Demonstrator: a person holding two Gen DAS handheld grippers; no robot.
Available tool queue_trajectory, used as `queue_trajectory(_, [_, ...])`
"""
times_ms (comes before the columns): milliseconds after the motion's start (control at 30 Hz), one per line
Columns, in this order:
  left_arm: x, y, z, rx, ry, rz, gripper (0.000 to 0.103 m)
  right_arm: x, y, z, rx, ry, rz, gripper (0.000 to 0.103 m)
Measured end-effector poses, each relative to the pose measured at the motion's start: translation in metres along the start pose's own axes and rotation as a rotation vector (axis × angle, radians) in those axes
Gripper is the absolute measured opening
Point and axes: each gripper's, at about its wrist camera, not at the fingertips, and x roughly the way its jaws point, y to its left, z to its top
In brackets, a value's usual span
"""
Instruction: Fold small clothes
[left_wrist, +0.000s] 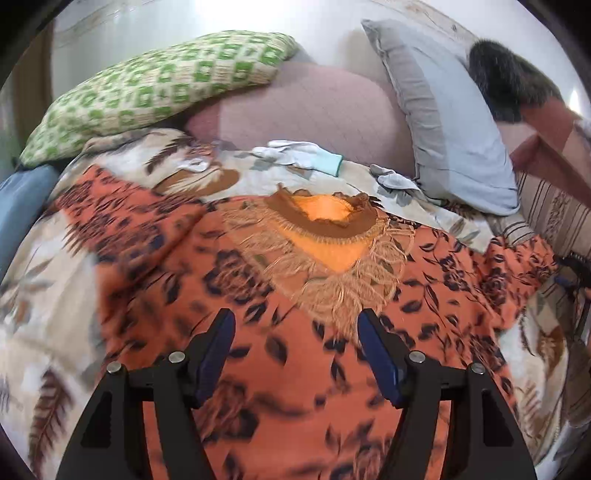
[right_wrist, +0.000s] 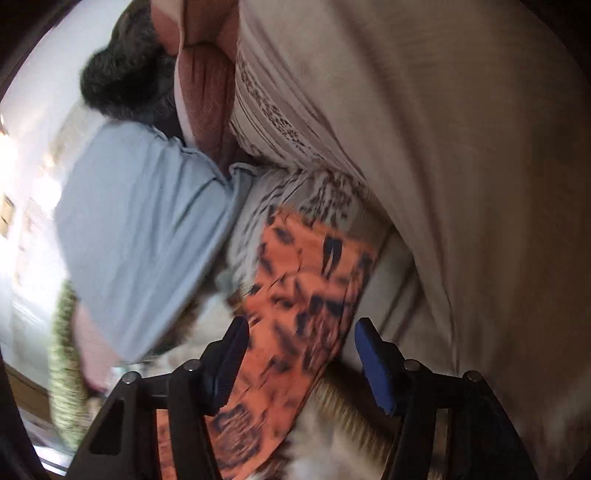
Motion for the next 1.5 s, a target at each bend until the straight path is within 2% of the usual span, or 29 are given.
queue_trajectory(67, [0.013,-0.006,0.005,0.01,0.0,0.013,0.069,0.014,0.008,0.008,-0.026,0.001,-0.024,0.06])
queue_trajectory(133, [0.026,-0.007,0.007,0.008,0.011,0.018,0.069,0.023,0.013,0.01,-0.033,-0.009,-0.077,0.051])
queue_trajectory(167, [0.029,-0.006,0.006,0.007,0.019,0.022,0.069,0.031,0.015,0.012,-0.042,0.003,-0.115,0.044])
queue_trajectory(200, [0.032,-0.004,0.004,0.007,0.025,0.024,0.069,0.037,0.017,0.012,-0.056,0.02,-0.18,0.027])
queue_trajectory(233, [0.034,-0.001,0.002,0.007,0.029,0.028,0.069,0.04,0.015,0.012,-0.062,0.025,-0.213,0.017])
queue_trajectory(333, [0.032,0.014,0.0,-0.012,0.024,0.034,0.069,0.035,0.022,0.014,-0.076,0.01,-0.237,0.003])
queue_trajectory(433, [0.022,0.035,0.0,-0.048,-0.001,0.042,0.069,0.021,0.039,0.018,-0.094,-0.036,-0.179,0.003])
queue_trajectory(533, [0.008,0.061,-0.001,-0.1,-0.031,0.046,0.069,-0.01,0.073,0.017,-0.126,-0.085,-0.086,0.003])
queue_trajectory(633, [-0.009,0.084,-0.006,-0.142,-0.058,0.047,0.069,-0.045,0.131,0.01,-0.192,-0.135,0.037,0.003])
queue_trajectory(733, [-0.024,0.105,-0.012,-0.185,-0.076,0.04,0.069,-0.076,0.206,-0.014,-0.303,-0.153,0.163,0.003])
queue_trajectory(833, [-0.046,0.13,-0.019,-0.241,-0.106,0.035,0.069,-0.097,0.285,-0.057,-0.424,-0.135,0.284,0.003])
queue_trajectory(967, [-0.081,0.167,-0.028,-0.31,-0.164,0.054,0.069,-0.099,0.388,-0.139,-0.555,-0.045,0.449,0.003])
queue_trajectory(1100, [-0.109,0.209,-0.038,-0.388,-0.195,0.079,0.07,-0.075,0.457,-0.23,-0.639,0.066,0.524,0.004])
queue_trajectory(1167, [-0.115,0.225,-0.045,-0.419,-0.197,0.09,0.071,-0.037,0.478,-0.279,-0.631,0.173,0.53,0.004])
queue_trajectory(1267, [-0.116,0.246,-0.056,-0.46,-0.174,0.122,0.072,0.035,0.49,-0.353,-0.659,0.326,0.476,0.008])
queue_trajectory(1333, [-0.115,0.252,-0.062,-0.48,-0.145,0.132,0.072,0.089,0.487,-0.399,-0.689,0.457,0.411,0.011])
queue_trajectory(1367, [-0.115,0.253,-0.064,-0.484,-0.139,0.132,0.072,0.112,0.483,-0.421,-0.713,0.516,0.334,0.014])
queue_trajectory(1400, [-0.116,0.253,-0.065,-0.479,-0.139,0.134,0.072,0.125,0.478,-0.436,-0.732,0.549,0.278,0.017])
queue_trajectory(1433, [-0.117,0.252,-0.064,-0.471,-0.144,0.141,0.073,0.128,0.472,-0.44,-0.73,0.539,0.286,0.018])
queue_trajectory(1467, [-0.118,0.251,-0.063,-0.466,-0.151,0.146,0.074,0.12,0.467,-0.434,-0.713,0.517,0.336,0.021])
queue_trajectory(1500, [-0.117,0.247,-0.06,-0.467,-0.156,0.141,0.075,0.112,0.462,-0.428,-0.695,0.529,0.367,0.035])
